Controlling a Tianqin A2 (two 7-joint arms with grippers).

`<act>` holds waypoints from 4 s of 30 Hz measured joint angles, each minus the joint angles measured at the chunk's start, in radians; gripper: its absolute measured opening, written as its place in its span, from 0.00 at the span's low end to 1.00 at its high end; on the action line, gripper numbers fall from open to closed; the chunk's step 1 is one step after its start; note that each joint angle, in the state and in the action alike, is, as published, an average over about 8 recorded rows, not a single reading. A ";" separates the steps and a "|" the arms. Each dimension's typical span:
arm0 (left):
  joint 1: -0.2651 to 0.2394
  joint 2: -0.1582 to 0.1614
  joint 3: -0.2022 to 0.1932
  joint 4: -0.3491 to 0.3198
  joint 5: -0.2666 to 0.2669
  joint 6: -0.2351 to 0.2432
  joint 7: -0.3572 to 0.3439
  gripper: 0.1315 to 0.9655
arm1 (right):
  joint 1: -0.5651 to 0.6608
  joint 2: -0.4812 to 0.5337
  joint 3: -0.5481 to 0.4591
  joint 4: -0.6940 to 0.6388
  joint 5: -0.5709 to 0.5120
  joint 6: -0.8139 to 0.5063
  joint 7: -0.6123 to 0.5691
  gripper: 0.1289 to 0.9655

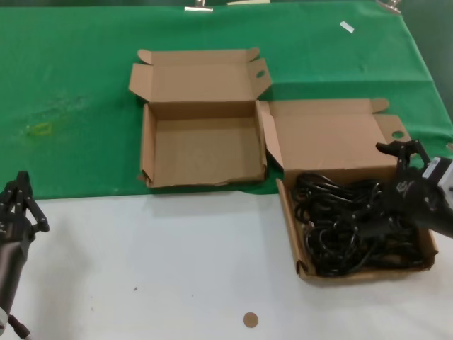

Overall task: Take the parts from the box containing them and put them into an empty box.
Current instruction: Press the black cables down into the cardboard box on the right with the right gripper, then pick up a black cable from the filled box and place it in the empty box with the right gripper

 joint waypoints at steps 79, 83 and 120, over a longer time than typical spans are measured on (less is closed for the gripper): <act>0.000 0.000 0.000 0.000 0.000 0.000 0.000 0.01 | 0.539 -0.200 -0.020 -0.404 -0.539 -0.967 -0.339 0.29; 0.000 0.000 0.000 0.000 0.000 0.000 0.000 0.01 | 0.530 -0.195 -0.017 -0.394 -0.538 -0.971 -0.330 0.20; 0.000 0.000 0.000 0.000 0.000 0.000 0.000 0.01 | 0.698 -0.249 -0.013 -0.301 -0.552 -1.055 -0.173 0.06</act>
